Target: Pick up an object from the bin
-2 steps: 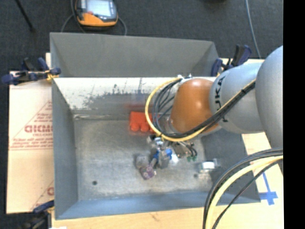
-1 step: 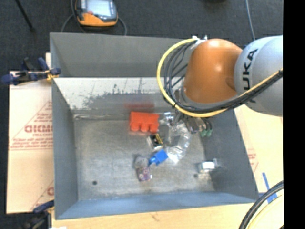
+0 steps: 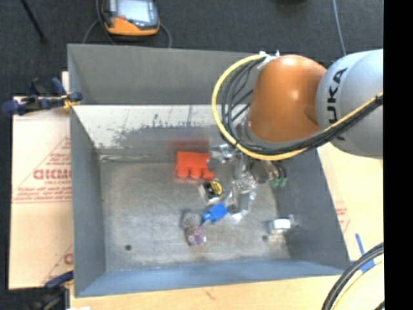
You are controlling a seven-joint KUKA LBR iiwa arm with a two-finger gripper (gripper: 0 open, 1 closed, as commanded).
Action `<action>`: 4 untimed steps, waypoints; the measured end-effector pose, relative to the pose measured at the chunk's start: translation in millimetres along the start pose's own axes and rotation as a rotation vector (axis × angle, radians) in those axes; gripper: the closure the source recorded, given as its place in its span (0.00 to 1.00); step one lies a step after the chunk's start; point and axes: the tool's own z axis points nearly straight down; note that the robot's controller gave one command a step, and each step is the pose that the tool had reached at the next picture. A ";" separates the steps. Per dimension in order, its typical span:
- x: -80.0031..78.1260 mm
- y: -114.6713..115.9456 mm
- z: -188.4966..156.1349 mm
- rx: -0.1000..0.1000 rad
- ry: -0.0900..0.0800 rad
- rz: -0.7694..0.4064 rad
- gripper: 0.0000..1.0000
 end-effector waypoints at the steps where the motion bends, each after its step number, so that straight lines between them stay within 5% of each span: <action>1: 25.7 -12.3 134.6 -0.003 0.005 0.021 0.00; 2: 24.1 -12.7 130.8 -0.002 0.001 0.020 1.00; 4: 66.7 4.8 -103.6 0.002 -0.008 -0.070 1.00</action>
Offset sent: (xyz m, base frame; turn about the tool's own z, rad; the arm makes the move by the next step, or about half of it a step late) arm -0.0211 -0.0178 -0.1315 0.0191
